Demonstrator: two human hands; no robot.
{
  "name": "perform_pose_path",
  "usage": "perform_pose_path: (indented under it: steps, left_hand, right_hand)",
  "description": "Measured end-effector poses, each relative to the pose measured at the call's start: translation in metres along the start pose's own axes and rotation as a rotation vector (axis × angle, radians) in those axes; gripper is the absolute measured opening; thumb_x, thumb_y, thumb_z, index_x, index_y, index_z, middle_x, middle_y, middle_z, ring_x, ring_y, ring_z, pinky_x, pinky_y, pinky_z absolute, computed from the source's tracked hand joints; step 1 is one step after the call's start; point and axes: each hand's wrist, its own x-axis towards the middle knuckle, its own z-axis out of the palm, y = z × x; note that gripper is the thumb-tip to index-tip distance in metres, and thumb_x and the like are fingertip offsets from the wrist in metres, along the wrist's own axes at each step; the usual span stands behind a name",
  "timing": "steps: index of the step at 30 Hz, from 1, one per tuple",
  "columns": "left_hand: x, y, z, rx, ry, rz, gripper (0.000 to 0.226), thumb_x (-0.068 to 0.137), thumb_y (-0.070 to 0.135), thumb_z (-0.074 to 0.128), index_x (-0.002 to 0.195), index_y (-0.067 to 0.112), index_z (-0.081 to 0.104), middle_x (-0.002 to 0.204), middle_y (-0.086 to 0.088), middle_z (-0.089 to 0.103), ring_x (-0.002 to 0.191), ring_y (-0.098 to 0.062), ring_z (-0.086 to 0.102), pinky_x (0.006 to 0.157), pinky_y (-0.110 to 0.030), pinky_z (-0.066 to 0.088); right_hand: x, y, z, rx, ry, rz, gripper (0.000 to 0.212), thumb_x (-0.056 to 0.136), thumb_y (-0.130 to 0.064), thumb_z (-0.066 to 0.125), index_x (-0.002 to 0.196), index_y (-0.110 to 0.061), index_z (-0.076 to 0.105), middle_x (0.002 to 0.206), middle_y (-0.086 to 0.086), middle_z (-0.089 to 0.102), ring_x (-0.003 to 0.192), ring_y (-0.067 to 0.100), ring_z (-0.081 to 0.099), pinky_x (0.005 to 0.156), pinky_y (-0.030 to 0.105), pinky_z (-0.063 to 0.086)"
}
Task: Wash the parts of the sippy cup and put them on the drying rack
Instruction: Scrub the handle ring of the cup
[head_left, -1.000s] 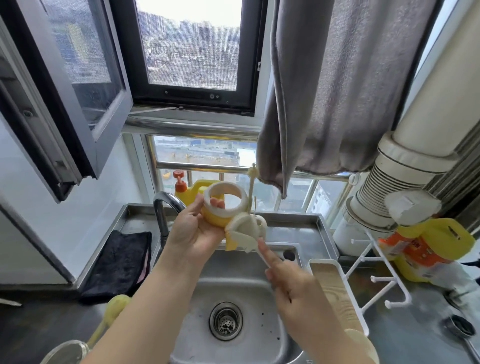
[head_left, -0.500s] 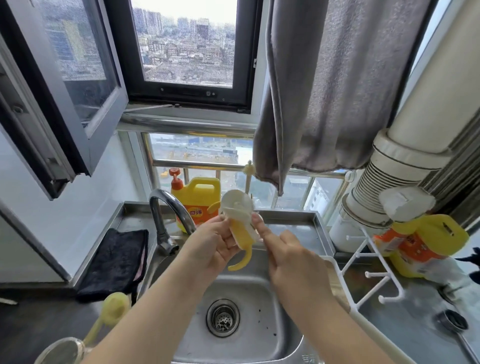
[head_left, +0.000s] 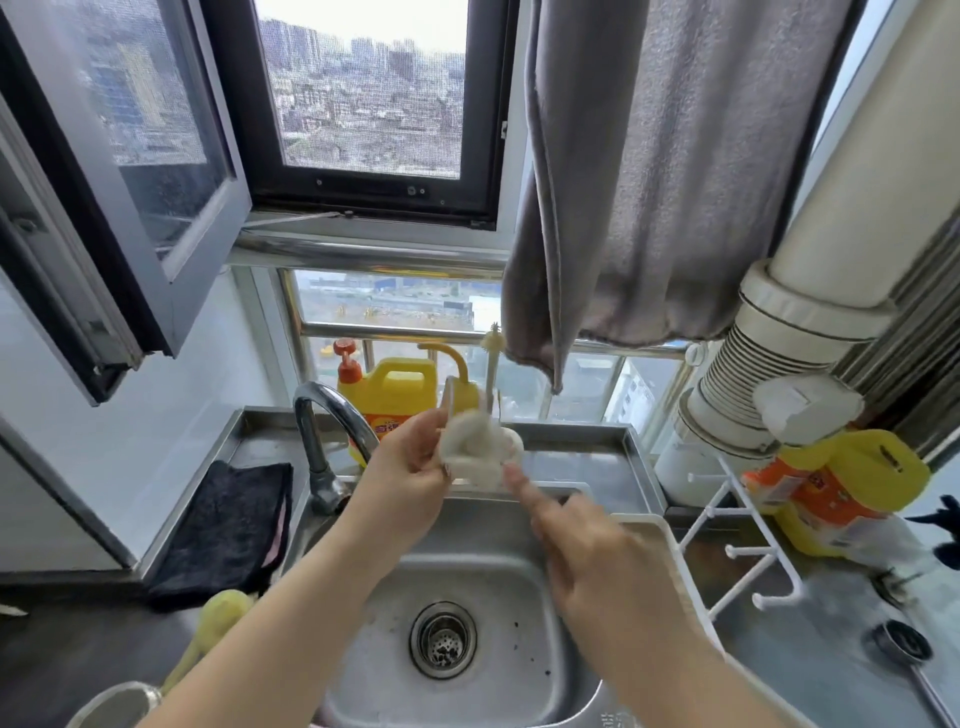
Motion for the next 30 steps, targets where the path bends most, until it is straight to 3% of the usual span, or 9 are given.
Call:
perform_pose_path:
  steps: [2, 7, 12, 16, 18, 21, 25, 27, 30]
  left_hand:
    - [-0.002, -0.001, -0.003, 0.064, 0.005, 0.019, 0.037, 0.082, -0.006, 0.056, 0.099, 0.025, 0.068, 0.093, -0.002, 0.072, 0.092, -0.023, 0.066, 0.087, -0.046, 0.053]
    - [-0.008, 0.001, 0.011, 0.042, -0.041, 0.049, 0.027, 0.093, 0.0, 0.056, 0.108, 0.019, 0.064, 0.1, 0.003, 0.072, 0.098, -0.008, 0.067, 0.087, -0.023, 0.051]
    - [-0.003, -0.002, 0.0, 0.06, -0.002, 0.078, 0.028, 0.093, 0.008, 0.058, 0.108, 0.031, 0.065, 0.099, 0.006, 0.072, 0.097, -0.013, 0.065, 0.088, -0.032, 0.049]
    - [-0.007, -0.002, 0.01, -0.021, -0.032, 0.038, 0.033, 0.092, -0.002, 0.055, 0.104, 0.027, 0.064, 0.095, 0.008, 0.074, 0.095, -0.007, 0.068, 0.085, -0.021, 0.05]
    - [-0.005, 0.002, 0.01, -0.066, -0.006, 0.027, 0.031, 0.092, -0.004, 0.054, 0.102, 0.023, 0.065, 0.09, 0.005, 0.075, 0.091, -0.007, 0.069, 0.08, -0.019, 0.05]
    - [0.0, -0.001, 0.002, -0.11, 0.04, 0.028, 0.026, 0.092, -0.002, 0.055, 0.104, 0.018, 0.067, 0.094, -0.004, 0.074, 0.095, -0.018, 0.069, 0.086, -0.029, 0.05]
    - [-0.009, -0.003, 0.005, -0.116, -0.02, 0.011, 0.027, 0.091, -0.003, 0.056, 0.111, 0.013, 0.065, 0.096, -0.002, 0.074, 0.095, -0.013, 0.068, 0.084, -0.021, 0.05]
    - [-0.009, 0.0, 0.007, -0.126, -0.038, 0.017, 0.029, 0.09, -0.004, 0.056, 0.11, 0.015, 0.065, 0.097, -0.003, 0.074, 0.096, -0.013, 0.068, 0.084, -0.02, 0.051]
    - [-0.002, 0.007, 0.0, -0.208, -0.007, 0.009, 0.029, 0.087, -0.006, 0.06, 0.106, 0.016, 0.066, 0.093, -0.004, 0.075, 0.089, -0.015, 0.069, 0.08, -0.024, 0.051]
  right_hand:
    - [-0.006, -0.001, 0.004, -0.073, -0.008, 0.009, 0.076, 0.078, -0.019, 0.057, 0.144, -0.045, 0.029, 0.063, -0.009, 0.041, 0.04, 0.009, 0.043, 0.036, 0.023, 0.036]
    - [0.038, 0.013, -0.007, 0.026, 0.087, 0.095, 0.06, 0.101, -0.025, 0.035, 0.136, -0.056, -0.003, 0.08, -0.002, 0.041, 0.07, 0.021, 0.052, 0.061, 0.035, 0.042]
    - [0.007, -0.009, -0.003, -0.061, -0.007, 0.006, 0.065, 0.09, -0.019, 0.045, 0.144, -0.047, 0.022, 0.069, -0.01, 0.041, 0.048, 0.011, 0.047, 0.042, 0.025, 0.036]
    - [0.047, 0.013, -0.004, 0.088, 0.054, 0.036, 0.058, 0.099, -0.023, 0.04, 0.14, -0.053, 0.011, 0.084, -0.001, 0.051, 0.081, 0.025, 0.058, 0.069, 0.037, 0.046]
    - [0.054, 0.007, -0.007, 0.168, 0.058, -0.001, 0.059, 0.096, -0.019, 0.046, 0.141, -0.047, 0.02, 0.081, 0.0, 0.056, 0.077, 0.025, 0.058, 0.068, 0.039, 0.047]
    - [0.033, -0.002, 0.001, 0.252, 0.033, -0.11, 0.057, 0.09, -0.019, 0.046, 0.141, -0.036, 0.026, 0.075, -0.002, 0.057, 0.066, 0.018, 0.053, 0.062, 0.035, 0.047]
    - [0.046, 0.01, 0.006, 0.265, 0.059, -0.088, 0.066, 0.093, -0.004, 0.046, 0.142, -0.035, 0.015, 0.092, -0.002, 0.054, 0.082, 0.012, 0.05, 0.075, 0.028, 0.044]
    - [0.056, 0.014, 0.002, 0.311, 0.027, -0.029, 0.066, 0.095, -0.007, 0.045, 0.139, -0.042, 0.011, 0.099, 0.002, 0.057, 0.091, 0.018, 0.054, 0.081, 0.035, 0.046]
    - [0.041, 0.009, -0.002, 0.192, 0.048, -0.089, 0.053, 0.098, -0.029, 0.036, 0.144, -0.046, 0.015, 0.085, -0.01, 0.048, 0.075, 0.014, 0.055, 0.063, 0.031, 0.045]
